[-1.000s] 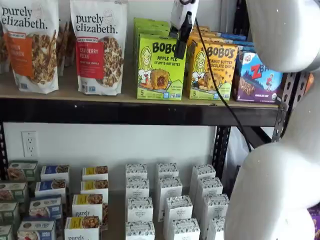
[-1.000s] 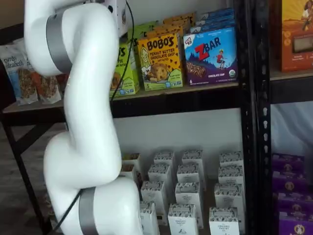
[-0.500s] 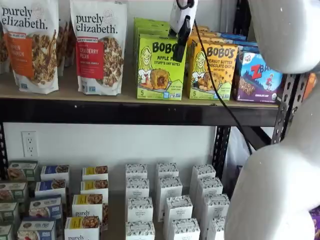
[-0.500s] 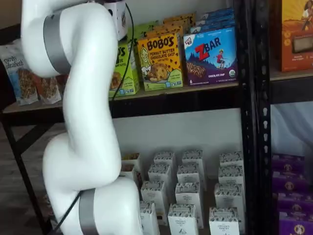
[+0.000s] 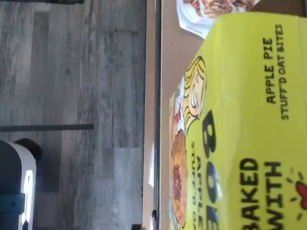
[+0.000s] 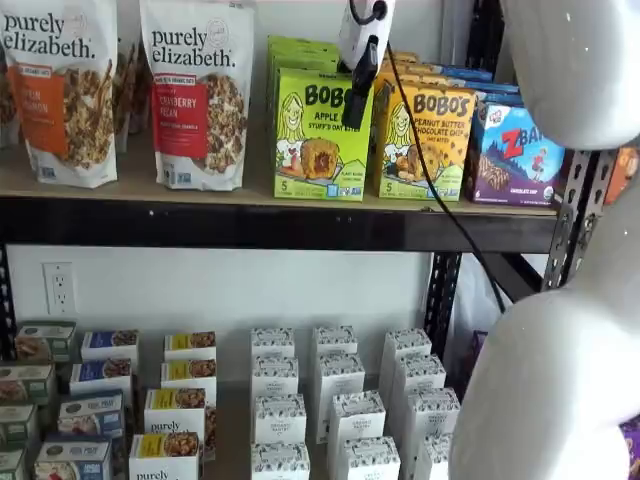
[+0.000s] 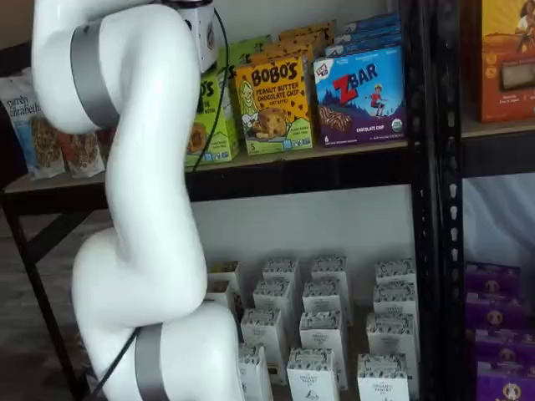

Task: Pick the green box on the top shelf, the fourth from the left

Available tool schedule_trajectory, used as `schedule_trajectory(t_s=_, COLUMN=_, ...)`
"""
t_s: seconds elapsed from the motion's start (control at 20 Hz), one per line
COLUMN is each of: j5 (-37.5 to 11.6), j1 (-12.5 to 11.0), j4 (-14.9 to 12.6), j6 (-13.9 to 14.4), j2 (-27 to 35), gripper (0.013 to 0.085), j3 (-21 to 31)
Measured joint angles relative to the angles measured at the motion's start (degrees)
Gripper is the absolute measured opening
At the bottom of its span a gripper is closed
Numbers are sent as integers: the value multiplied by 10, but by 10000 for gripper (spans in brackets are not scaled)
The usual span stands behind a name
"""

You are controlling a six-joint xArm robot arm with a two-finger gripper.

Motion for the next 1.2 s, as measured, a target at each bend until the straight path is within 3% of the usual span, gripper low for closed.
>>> schedule_trajectory(t_s=0.15, j5=-3, j1=-1, j4=3, j6=-1, j2=-2, gripper=690, j3=3)
schedule_trajectory(t_s=0.35, j5=-5, j1=-2, j4=8, j6=-1, j2=-4, gripper=570, j3=4)
schedule_trajectory(t_s=0.8, j5=-3, j1=-3, j4=9, j6=-2, j2=-2, gripper=570, j3=0)
schedule_trajectory(t_s=1.05, j5=-5, j1=-3, j4=9, j6=-2, j2=-5, gripper=450, j3=4)
schedule_trajectory(t_s=1.2, j5=-4, j1=-3, j4=8, j6=-2, j2=-5, gripper=450, j3=4)
